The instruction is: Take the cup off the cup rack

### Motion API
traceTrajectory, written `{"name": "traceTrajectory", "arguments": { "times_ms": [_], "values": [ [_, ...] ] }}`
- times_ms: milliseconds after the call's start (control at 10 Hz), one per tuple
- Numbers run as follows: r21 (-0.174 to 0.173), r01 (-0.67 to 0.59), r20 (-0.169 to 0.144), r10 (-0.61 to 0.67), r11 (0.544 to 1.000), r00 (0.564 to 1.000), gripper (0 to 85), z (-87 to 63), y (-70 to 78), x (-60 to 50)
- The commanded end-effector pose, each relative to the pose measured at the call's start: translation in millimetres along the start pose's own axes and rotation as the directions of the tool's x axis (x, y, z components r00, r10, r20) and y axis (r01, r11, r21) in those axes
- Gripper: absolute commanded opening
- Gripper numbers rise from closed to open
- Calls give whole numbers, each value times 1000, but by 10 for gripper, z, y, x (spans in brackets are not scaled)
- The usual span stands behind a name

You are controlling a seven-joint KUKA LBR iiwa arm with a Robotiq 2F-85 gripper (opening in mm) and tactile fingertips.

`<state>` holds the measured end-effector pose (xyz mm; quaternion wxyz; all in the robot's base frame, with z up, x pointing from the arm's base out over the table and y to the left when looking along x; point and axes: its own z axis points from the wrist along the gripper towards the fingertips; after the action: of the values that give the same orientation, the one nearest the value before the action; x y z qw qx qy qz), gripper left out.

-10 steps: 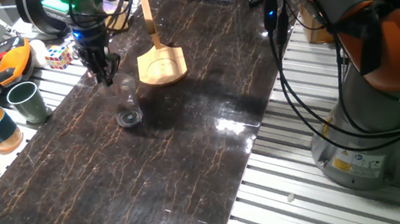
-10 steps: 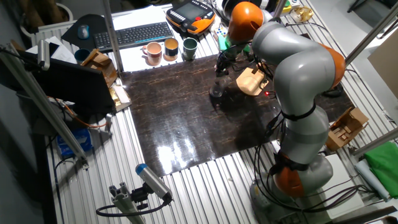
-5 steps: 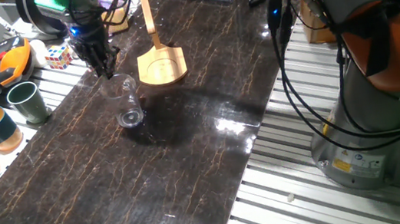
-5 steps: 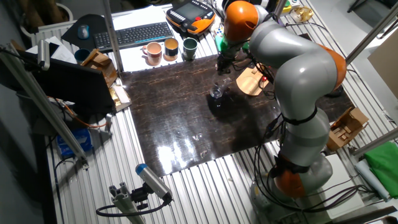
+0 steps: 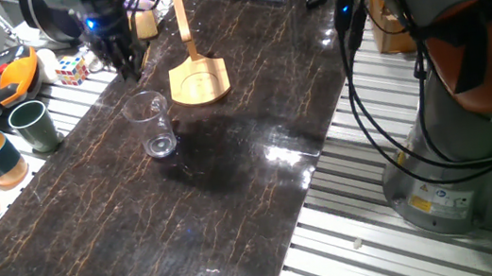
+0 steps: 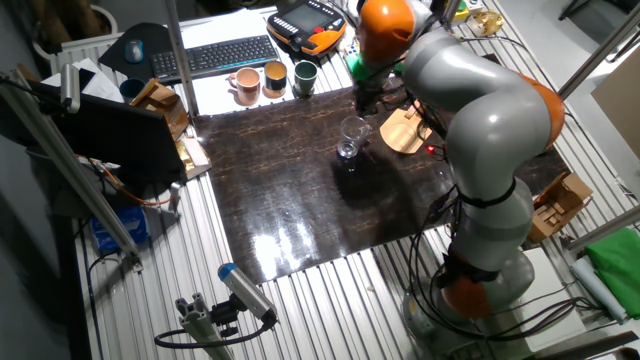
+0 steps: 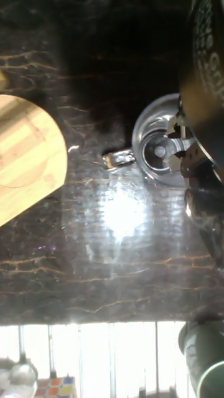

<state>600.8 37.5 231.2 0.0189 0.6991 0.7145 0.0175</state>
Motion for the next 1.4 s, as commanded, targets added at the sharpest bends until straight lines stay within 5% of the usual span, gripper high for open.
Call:
{"name": "traceTrajectory", "arguments": {
  "times_ms": [0,100,900,1300],
  "values": [
    [0,15,-12,-15,1000,1000,140,-75,-39,-45],
    [0,46,-8,-46,999,999,20,-124,-99,-62],
    [22,242,16,-243,970,970,10,-295,-443,-80],
    [50,425,16,-426,904,904,10,-328,-508,-65]
  ]
}}
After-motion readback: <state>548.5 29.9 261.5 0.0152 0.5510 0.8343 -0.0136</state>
